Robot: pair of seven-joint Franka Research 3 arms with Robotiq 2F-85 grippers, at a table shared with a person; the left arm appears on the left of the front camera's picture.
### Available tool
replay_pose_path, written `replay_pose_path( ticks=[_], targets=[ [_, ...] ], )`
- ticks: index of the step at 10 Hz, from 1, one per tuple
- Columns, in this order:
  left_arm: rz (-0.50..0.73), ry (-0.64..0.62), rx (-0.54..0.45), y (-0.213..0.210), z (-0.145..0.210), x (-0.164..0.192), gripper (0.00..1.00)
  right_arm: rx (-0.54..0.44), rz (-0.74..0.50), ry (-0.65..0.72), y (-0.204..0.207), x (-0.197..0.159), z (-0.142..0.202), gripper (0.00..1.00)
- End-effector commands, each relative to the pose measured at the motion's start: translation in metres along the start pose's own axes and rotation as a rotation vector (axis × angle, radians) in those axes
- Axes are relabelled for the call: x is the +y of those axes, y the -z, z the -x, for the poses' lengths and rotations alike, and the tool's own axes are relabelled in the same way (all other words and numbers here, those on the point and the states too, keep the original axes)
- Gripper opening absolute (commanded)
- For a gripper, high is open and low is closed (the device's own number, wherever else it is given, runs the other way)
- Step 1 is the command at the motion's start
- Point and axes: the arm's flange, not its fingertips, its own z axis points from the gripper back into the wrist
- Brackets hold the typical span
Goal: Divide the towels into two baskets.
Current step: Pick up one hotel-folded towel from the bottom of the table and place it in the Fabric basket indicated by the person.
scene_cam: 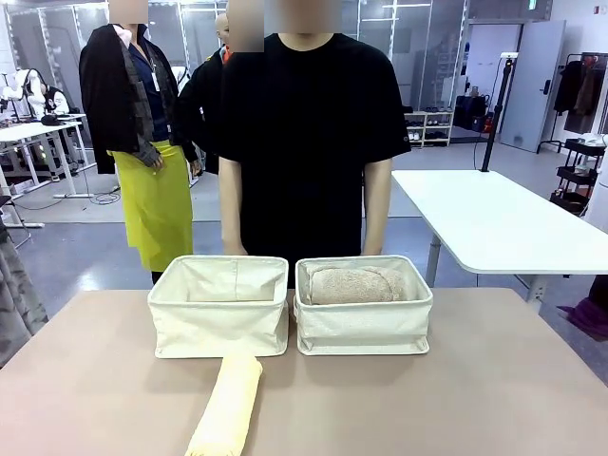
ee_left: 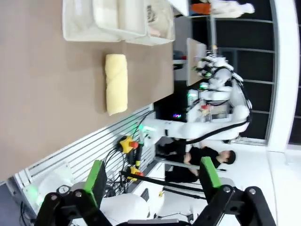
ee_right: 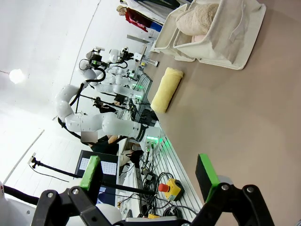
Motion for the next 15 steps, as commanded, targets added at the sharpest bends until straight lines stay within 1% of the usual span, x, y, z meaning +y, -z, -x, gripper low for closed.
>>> replay_pose_path(
  ticks=[1, 2, 3, 4, 5, 6, 7, 8, 9, 15],
  targets=[
    [0.156, 0.048, 0.060, -0.016, -0.031, 0.035, 1.00, -0.005, 0.000, -0.006, 0.002, 0.003, 0.001, 1.00],
    [0.178, 0.033, 0.073, -0.012, -0.040, 0.049, 1.00, -0.005, 0.000, -0.006, 0.002, 0.003, 0.001, 1.00],
    [0.221, 0.081, 0.071, -0.010, -0.047, 0.057, 1.00, -0.005, 0.000, -0.006, 0.002, 0.003, 0.001, 1.00],
    [0.253, 0.145, 0.095, -0.005, -0.052, 0.064, 1.00, -0.005, 0.000, -0.006, 0.002, 0.003, 0.001, 1.00],
    [0.274, 0.144, 0.123, 0.000, -0.055, 0.074, 1.00, -0.005, 0.000, -0.006, 0.002, 0.003, 0.001, 1.00],
    [0.289, 0.144, 0.123, 0.001, -0.054, 0.077, 1.00, -0.005, 0.000, -0.006, 0.002, 0.003, 0.001, 1.00],
    [0.298, 0.137, 0.102, 0.000, -0.055, 0.078, 1.00, -0.005, 0.000, -0.006, 0.002, 0.003, 0.001, 1.00],
    [0.260, 0.134, 0.123, 0.004, -0.056, 0.075, 1.00, -0.005, 0.000, -0.006, 0.002, 0.003, 0.001, 1.00],
    [0.257, 0.123, 0.121, 0.056, -0.060, 0.075, 1.00, -0.005, 0.000, -0.006, 0.002, 0.003, 0.001, 1.00],
    [0.257, 0.123, 0.121, 0.056, -0.060, 0.075, 1.00, -0.005, 0.000, -0.006, 0.002, 0.003, 0.001, 1.00]
  ],
)
